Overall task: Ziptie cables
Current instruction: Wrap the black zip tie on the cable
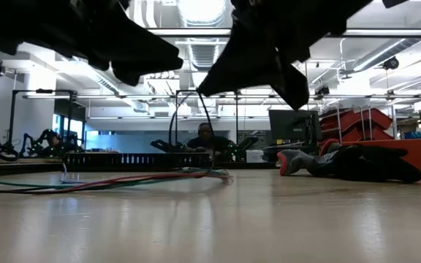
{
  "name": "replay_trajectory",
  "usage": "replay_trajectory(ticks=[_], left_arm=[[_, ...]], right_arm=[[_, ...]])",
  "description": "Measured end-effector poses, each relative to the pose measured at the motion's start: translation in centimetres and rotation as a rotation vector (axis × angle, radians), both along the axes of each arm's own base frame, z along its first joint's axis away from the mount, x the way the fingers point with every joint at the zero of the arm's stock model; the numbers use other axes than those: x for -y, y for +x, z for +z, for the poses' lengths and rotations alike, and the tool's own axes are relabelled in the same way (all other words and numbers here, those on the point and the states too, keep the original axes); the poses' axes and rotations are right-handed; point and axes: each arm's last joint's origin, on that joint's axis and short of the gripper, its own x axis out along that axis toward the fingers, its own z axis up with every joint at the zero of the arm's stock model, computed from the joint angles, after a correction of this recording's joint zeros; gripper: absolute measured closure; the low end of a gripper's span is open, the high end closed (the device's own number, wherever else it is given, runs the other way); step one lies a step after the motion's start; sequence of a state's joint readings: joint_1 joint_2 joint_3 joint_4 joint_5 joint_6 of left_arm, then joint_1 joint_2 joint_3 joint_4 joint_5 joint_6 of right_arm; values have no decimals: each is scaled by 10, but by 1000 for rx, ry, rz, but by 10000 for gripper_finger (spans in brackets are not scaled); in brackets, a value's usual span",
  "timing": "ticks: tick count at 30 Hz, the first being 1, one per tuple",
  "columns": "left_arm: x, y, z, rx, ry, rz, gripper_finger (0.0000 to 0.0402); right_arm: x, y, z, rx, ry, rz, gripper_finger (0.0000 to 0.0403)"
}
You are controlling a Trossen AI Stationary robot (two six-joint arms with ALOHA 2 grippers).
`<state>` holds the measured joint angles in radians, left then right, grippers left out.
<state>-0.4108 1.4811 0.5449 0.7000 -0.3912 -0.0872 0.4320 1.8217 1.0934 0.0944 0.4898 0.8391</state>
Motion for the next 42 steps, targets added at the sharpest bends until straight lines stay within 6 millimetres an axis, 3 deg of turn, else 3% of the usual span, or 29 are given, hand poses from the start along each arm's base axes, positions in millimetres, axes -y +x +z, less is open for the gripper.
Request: replay_trajectory(ticks=[8,13,20,25,31,42], left_arm=[[-9,3,7,16,32,-118,263],[-11,4,7,12,55,-181,253],[-12,-1,9,-20,76,-237,244],[-14,-8,14,-22,73,-264,247],[-14,-12,1,-67,50,-282,260],[-14,-17,-17,-129,109,-355,278]], right_arm=[[-3,9,7,57,113,-93,403],[-7,18,-17,36,142,-135,403],[-16,35,2,162,173,-135,403],[-19,33,-2,177,156,-181,403],[-23,41,-40,113,151,-199,403],[-32,53,-32,135,131,-154,403]])
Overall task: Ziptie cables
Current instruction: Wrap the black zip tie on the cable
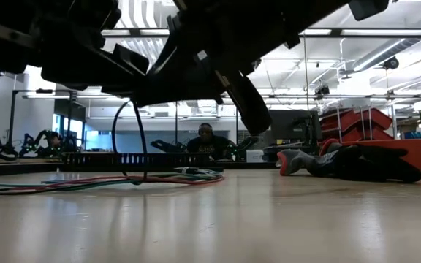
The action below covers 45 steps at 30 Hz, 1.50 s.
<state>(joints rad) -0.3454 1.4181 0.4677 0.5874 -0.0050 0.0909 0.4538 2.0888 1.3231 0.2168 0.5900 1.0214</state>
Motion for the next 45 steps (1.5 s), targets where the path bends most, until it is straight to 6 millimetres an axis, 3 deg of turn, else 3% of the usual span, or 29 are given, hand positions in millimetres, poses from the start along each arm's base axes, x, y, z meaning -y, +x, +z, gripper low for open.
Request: replay_trajectory(ticks=[15,37,45], left_arm=[[3,7,-21,-37,155,-108,313],[6,14,-18,7,196,-129,344],[8,19,-22,-15,180,-126,394]], right_arm=[[0,-1,-1,5,78,-30,403],[1,-2,-3,-19,124,-43,403],[1,-3,-4,-31,124,-41,403]])
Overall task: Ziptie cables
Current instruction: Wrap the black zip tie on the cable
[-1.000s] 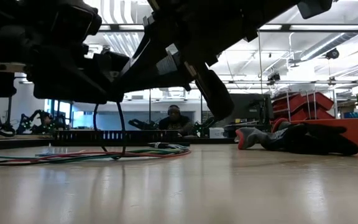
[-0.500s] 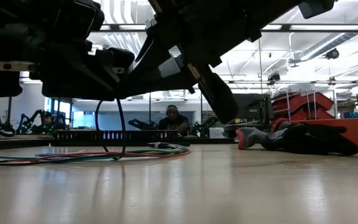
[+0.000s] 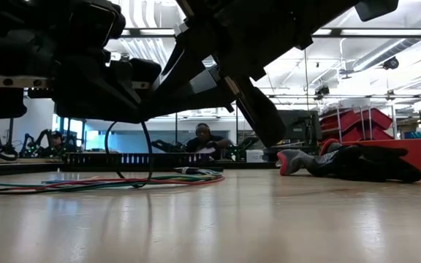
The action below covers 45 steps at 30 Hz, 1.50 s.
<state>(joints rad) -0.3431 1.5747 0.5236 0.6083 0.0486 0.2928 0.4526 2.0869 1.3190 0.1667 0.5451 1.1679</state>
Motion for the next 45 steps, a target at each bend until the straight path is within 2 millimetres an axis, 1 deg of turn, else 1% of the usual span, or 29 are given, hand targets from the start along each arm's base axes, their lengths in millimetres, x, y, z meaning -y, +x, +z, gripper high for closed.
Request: replay_trajectory(ticks=[8,18,23,28,33,35,37,40,42,43,45], left_arm=[[0,0,0,-16,-16,16,400],[-3,-7,8,-23,-21,30,401],[-5,-11,9,-60,-3,37,401],[-12,-12,5,-84,26,70,401],[-24,-12,1,-104,27,107,401],[-23,-11,3,-97,9,84,402],[-22,-12,5,-91,-15,63,402],[-22,-12,5,-102,-42,75,402],[-23,-11,5,-112,-67,93,401],[-24,-11,5,-117,-79,103,401],[-26,-11,5,-126,-102,122,401]], right_arm=[[-1,0,0,1,6,-5,403],[-11,-5,1,18,29,-18,403],[-14,-7,0,6,41,0,402],[-23,-11,-1,-4,64,32,402],[-28,-14,0,6,48,16,402],[-28,-14,0,9,6,23,402],[-29,-14,2,-6,-108,74,402],[-34,-8,20,-18,-323,181,403],[-35,-3,33,-39,-436,204,399],[-34,-1,37,-71,-477,215,394],[-29,1,38,-161,-529,232,376]])
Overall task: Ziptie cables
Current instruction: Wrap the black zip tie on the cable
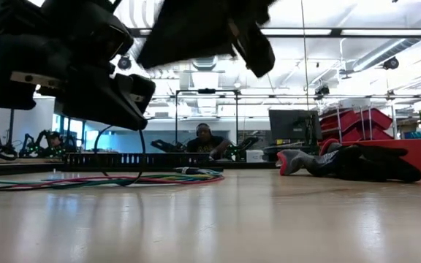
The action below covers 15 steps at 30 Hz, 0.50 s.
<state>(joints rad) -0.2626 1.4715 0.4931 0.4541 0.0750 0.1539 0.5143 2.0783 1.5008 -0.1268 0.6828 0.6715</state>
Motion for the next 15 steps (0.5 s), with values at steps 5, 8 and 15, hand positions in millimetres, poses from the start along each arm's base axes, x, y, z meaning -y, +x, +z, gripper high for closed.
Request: replay_trajectory(ticks=[5,8,15], left_arm=[[-3,0,0,-18,-40,32,401],[-4,1,1,-34,-59,39,401],[-4,4,7,-78,-59,11,401]], right_arm=[[9,2,-4,-61,-148,-22,316],[9,5,-14,-79,-186,2,299],[11,10,-31,-83,-335,-14,310]])
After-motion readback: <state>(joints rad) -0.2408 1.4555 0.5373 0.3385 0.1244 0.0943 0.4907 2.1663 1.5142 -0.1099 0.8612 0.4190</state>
